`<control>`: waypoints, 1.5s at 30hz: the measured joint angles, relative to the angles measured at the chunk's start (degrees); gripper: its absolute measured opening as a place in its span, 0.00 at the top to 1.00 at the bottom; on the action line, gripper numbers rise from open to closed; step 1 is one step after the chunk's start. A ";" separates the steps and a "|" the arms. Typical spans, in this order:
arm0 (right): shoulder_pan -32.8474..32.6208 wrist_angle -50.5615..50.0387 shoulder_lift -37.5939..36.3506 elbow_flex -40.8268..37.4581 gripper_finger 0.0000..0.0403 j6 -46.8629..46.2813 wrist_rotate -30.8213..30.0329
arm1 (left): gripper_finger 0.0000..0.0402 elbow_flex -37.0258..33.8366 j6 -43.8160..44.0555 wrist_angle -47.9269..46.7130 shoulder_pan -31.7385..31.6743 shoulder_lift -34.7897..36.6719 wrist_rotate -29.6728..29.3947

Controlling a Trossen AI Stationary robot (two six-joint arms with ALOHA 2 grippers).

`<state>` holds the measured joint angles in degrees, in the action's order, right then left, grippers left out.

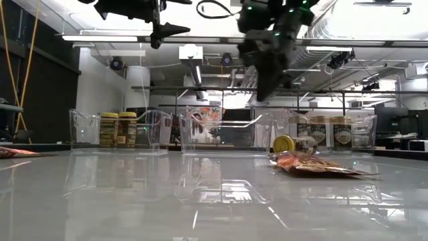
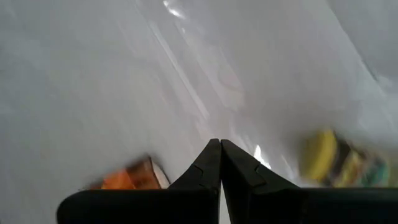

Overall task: Sort spices by type
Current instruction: Put the yellow seasoning bottle into the left transparent bin

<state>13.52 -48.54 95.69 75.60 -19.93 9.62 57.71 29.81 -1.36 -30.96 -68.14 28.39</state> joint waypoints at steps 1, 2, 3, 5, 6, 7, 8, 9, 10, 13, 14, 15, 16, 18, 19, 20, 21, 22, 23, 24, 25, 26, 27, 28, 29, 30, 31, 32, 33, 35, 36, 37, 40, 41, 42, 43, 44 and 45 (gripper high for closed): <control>0.00 -0.87 -0.78 -1.12 1.00 0.10 -0.12 | 0.28 0.00 -0.13 -0.05 0.00 0.00 0.01; 0.00 -1.25 -1.68 -2.50 1.00 -0.14 -0.11 | 0.28 0.00 -0.54 -0.28 0.00 0.00 0.01; 0.00 -1.39 -2.97 -4.19 1.00 -0.90 -0.14 | 0.28 0.00 -1.08 -0.45 0.00 0.02 0.01; 0.00 -1.08 -6.18 -7.85 1.00 -3.54 -0.20 | 0.28 0.00 -1.84 -0.85 0.00 0.02 0.01; 0.06 -0.63 -8.21 -9.80 0.99 -5.24 -0.24 | 0.28 0.00 -2.00 -0.84 0.00 0.02 0.00; 0.11 -0.34 -10.28 -11.95 0.98 -7.38 -0.37 | 0.28 0.00 -2.23 -0.86 0.00 0.02 0.01; 0.11 0.10 -12.35 -14.14 0.95 -10.18 -0.48 | 0.28 0.00 -2.45 -0.82 -0.01 0.02 0.00; 0.13 0.82 -14.40 -16.52 0.92 -13.45 -0.76 | 0.28 0.00 -2.80 -0.84 -0.17 0.02 -0.01; 0.11 2.06 -16.50 -18.90 0.89 -17.19 -1.58 | 0.28 0.00 -3.06 -0.78 -0.20 0.02 -0.04; -0.13 7.92 -23.28 -25.62 0.75 -30.56 -6.20 | 0.28 0.00 -3.40 -0.21 -0.20 0.02 -0.21; -0.13 10.35 -24.96 -27.77 0.70 -35.69 -8.44 | 0.28 0.00 -3.39 -0.04 -0.20 0.02 -0.21; -0.12 12.60 -26.45 -29.92 0.64 -40.78 -10.92 | 0.28 0.00 -3.41 0.08 -0.20 0.02 -0.24; -0.11 14.78 -27.59 -31.92 0.59 -46.21 -13.49 | 0.28 0.00 -3.41 0.12 -0.20 0.02 -0.25; 0.30 19.40 -28.93 -35.39 0.49 -58.15 -18.10 | 0.28 0.00 -3.44 0.17 -0.20 0.02 -0.25; 0.84 21.31 -29.00 -37.03 0.44 -63.64 -19.84 | 0.28 0.00 -3.44 0.17 -0.20 0.02 -0.25; 1.48 23.04 -28.90 -38.56 0.40 -68.09 -20.69 | 0.28 0.00 -3.44 0.19 -0.20 0.02 -0.25; 2.26 24.42 -28.33 -39.88 0.37 -71.53 -21.27 | 0.28 0.00 -3.44 0.26 -0.20 0.02 -0.25; 3.04 26.15 -27.70 -40.95 0.35 -73.39 -21.70 | 0.28 0.00 -3.44 0.36 -0.20 0.02 -0.25; 3.82 27.19 -27.16 -41.63 0.33 -74.77 -21.87 | 0.28 0.00 -3.44 0.43 -0.20 0.02 -0.25; 4.54 27.40 -26.53 -41.98 0.32 -75.90 -22.34 | 0.28 0.00 -3.44 0.43 -0.20 0.02 -0.25; 5.17 27.29 -25.80 -42.04 0.31 -77.18 -22.76 | 0.28 0.00 -3.44 0.45 -0.20 0.02 -0.25; 5.69 27.24 -25.00 -42.04 0.31 -78.43 -23.08 | 0.28 0.00 -3.44 0.45 -0.20 0.02 -0.25; 6.11 27.53 -24.34 -42.05 0.30 -79.03 -23.42 | 0.28 0.00 -3.44 0.45 -0.20 0.02 -0.25; 6.61 28.61 -23.79 -42.08 0.30 -79.03 -23.76 | 0.28 0.00 -3.44 0.45 -0.20 0.02 -0.25; 7.08 30.17 -23.17 -42.06 0.30 -78.99 -24.07 | 0.28 0.00 -3.44 0.45 -0.20 0.02 -0.22; 7.55 31.39 -22.60 -42.02 0.30 -79.04 -24.14 | 0.28 0.00 -3.44 0.45 -0.18 0.02 -0.18; 8.04 31.94 -21.89 -42.02 0.30 -79.17 -24.13 | 0.28 0.00 -3.44 0.44 -0.17 0.02 -0.17; 8.42 32.35 -21.06 -42.04 0.30 -79.50 -24.14 | 0.28 0.00 -3.44 0.43 -0.18 0.02 -0.17; 8.80 33.21 -20.24 -42.04 0.30 -80.36 -24.14 | 0.28 0.00 -3.44 0.43 -0.18 0.02 -0.17; 9.52 34.48 -18.58 -42.04 0.30 -81.58 -23.89 | 0.28 0.00 -3.46 0.43 -0.17 0.02 -0.12; 9.91 35.07 -17.63 -42.04 0.30 -81.97 -23.29 | 0.28 0.00 -3.46 0.43 -0.17 0.02 -0.12; 10.24 36.00 -16.66 -42.04 0.30 -82.07 -22.94 | 0.28 0.00 -3.46 0.43 -0.17 0.02 -0.12; 10.87 39.56 -14.17 -42.04 0.30 -82.39 -22.66 | 0.28 0.00 -3.46 0.43 -0.17 0.02 -0.10; 10.89 40.68 -13.34 -42.04 0.30 -83.05 -22.61 | 0.28 0.00 -3.46 0.43 -0.17 0.02 -0.08; 10.88 41.48 -12.63 -42.04 0.30 -83.40 -22.53 | 0.28 0.00 -3.46 0.42 -0.17 0.02 -0.08; 10.87 42.18 -11.90 -42.04 0.30 -83.70 -22.51 | 0.28 0.00 -3.46 0.41 -0.17 0.02 -0.08; 10.86 42.58 -11.12 -42.03 0.30 -83.71 -22.49 | 0.28 0.00 -3.47 0.41 -0.17 0.02 -0.06; 10.87 42.65 -10.62 -42.02 0.30 -83.68 -22.33 | 0.28 0.00 -3.47 0.41 -0.17 0.02 -0.01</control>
<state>24.39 -5.89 85.08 33.58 -103.61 -12.71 57.71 26.34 -0.95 -31.14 -68.12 28.38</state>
